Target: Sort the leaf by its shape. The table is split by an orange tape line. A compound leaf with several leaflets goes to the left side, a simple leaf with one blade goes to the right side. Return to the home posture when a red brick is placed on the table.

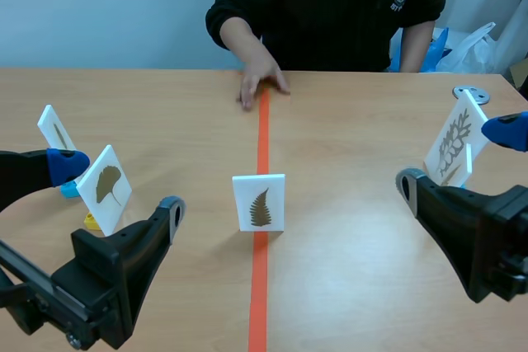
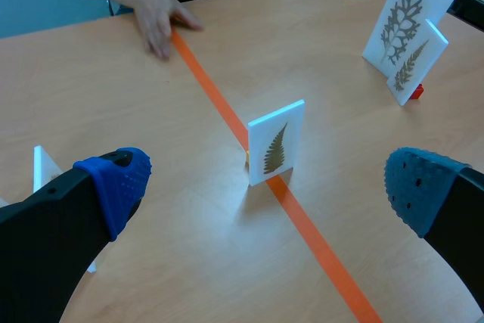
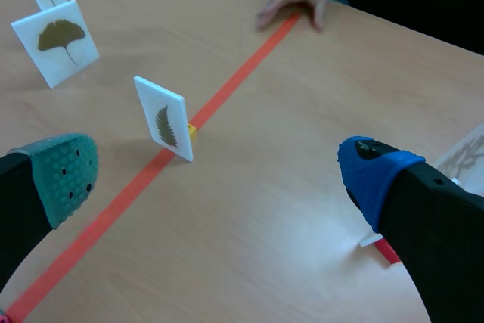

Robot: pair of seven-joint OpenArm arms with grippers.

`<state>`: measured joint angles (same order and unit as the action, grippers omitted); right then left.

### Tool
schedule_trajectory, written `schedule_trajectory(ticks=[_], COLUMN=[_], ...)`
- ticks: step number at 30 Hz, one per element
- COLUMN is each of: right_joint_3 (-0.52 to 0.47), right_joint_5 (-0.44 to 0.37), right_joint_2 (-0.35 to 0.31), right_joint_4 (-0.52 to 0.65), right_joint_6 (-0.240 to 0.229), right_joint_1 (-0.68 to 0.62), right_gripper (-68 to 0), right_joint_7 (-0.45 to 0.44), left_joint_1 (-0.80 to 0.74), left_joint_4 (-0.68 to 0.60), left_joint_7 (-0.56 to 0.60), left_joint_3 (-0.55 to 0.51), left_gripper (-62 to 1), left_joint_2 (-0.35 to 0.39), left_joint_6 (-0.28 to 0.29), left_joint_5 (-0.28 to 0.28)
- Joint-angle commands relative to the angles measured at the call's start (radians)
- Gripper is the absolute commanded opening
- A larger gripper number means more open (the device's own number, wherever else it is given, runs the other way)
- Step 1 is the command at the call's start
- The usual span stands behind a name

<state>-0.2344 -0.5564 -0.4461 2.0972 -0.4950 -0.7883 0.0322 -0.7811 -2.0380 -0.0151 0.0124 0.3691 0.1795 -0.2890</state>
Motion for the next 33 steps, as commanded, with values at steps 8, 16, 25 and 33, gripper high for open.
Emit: schedule_trajectory(ticks=[8, 16, 25, 33], right_joint_3=[0.083, 0.294, 0.492, 0.64], right_joint_5=[0.022, 0.134, 0.311, 0.429], right_joint_2=[-0.009, -0.008, 0.043, 0.156], right_joint_4=[-0.166, -0.393, -0.631, -0.869], right_joint_6=[0.0, 0.0, 0.021, 0.039], right_joint_1=[0.179, 0.389, 0.608, 0.791], right_gripper=[-0.8, -0.8, -0.8, -1.1], right_joint_7=[-0.012, -0.055, -0.134, -0.21], left_joint_1=[0.003, 0.003, 0.003, 0.003], left_joint_4=[-0.01, -0.01, -0.01, -0.01], left_joint_7=[0.014, 0.015, 0.018, 0.018], left_joint_3=[-0.003, -0.003, -0.003, -0.003], left_gripper=[1.4, 1.4, 1.4, 1.4], left_joint_2=[0.0, 0.0, 0.0, 0.0], left_joint_6=[0.0, 0.0, 0.0, 0.0], left_joint_5=[-0.005, -0.005, -0.005, -0.005])
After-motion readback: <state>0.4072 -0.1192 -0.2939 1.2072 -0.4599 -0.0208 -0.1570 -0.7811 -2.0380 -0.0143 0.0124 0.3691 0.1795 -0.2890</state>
